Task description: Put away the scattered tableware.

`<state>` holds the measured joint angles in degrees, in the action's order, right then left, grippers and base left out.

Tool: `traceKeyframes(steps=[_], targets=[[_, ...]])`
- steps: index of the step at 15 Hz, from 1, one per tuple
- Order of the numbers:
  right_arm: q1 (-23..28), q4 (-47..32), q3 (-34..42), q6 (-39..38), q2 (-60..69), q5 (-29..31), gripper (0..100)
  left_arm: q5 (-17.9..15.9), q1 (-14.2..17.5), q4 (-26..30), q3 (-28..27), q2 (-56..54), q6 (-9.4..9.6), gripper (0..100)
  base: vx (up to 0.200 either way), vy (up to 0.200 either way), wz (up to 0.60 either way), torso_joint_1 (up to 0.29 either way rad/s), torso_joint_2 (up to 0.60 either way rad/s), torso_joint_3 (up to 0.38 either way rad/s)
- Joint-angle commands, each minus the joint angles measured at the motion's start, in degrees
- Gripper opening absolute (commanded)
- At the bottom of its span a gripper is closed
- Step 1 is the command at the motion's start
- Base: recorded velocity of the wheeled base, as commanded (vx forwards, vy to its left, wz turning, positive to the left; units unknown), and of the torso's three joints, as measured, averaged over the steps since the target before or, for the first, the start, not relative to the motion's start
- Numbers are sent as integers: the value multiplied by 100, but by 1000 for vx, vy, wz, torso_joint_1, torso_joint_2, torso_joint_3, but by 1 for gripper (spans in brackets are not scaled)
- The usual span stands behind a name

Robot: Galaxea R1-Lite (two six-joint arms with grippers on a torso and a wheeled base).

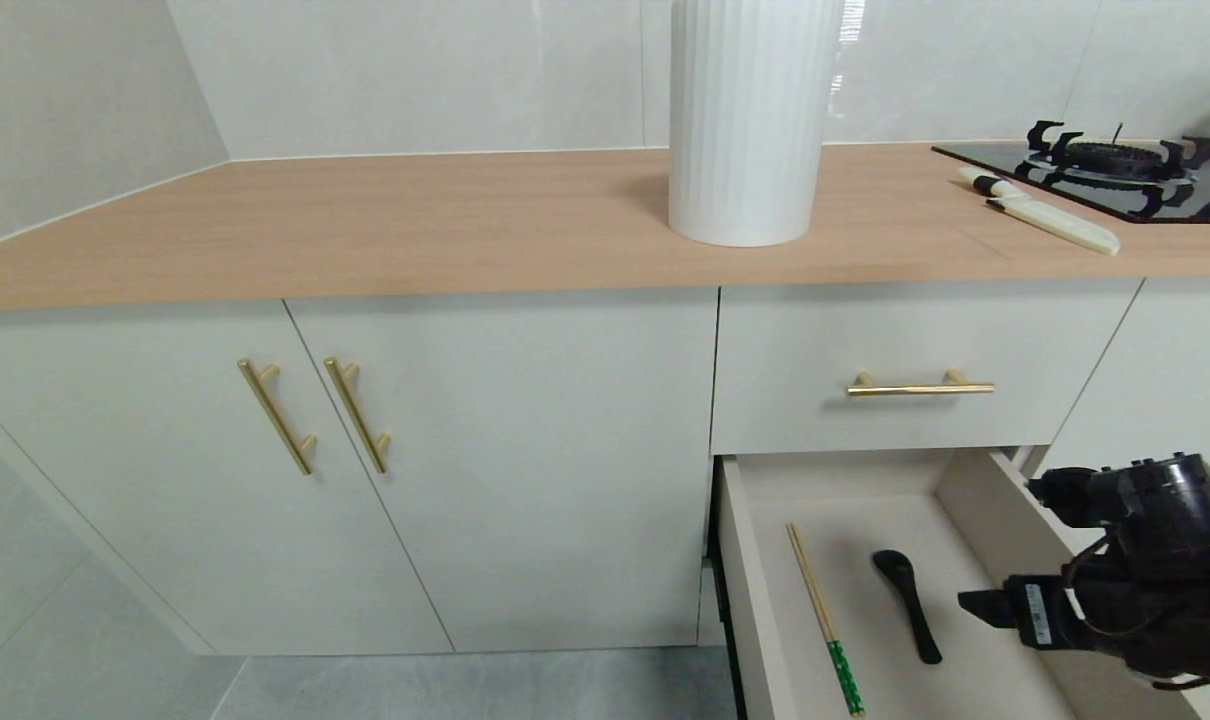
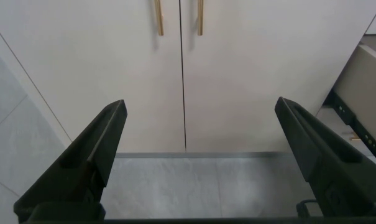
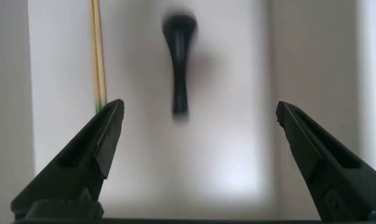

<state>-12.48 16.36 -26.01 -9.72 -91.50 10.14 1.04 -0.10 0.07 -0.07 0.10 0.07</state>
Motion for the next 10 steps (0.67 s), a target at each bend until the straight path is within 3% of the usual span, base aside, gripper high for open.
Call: traceKeyframes(steps=[1, 3, 7, 10], targets=[[-26, -1495, -730, -22, 1477, -258, 100, 2, 1, 1, 7, -1, 1, 100, 0, 0, 0, 0, 0, 0], [-35, -2234, -949, -39, 1627, -364, 100, 2, 1, 1, -1, -1, 1, 100, 0, 0, 0, 0, 0, 0], [-9, -2295, -905, -30, 1688, -417, 100, 2, 1, 1, -1, 8, -7, 100, 0, 0, 0, 0, 0, 0], [-9, -2304, -879, -22, 1750, -417, 100, 2, 1, 1, -1, -1, -7, 100, -200, 0, 0, 6, 4, 2]])
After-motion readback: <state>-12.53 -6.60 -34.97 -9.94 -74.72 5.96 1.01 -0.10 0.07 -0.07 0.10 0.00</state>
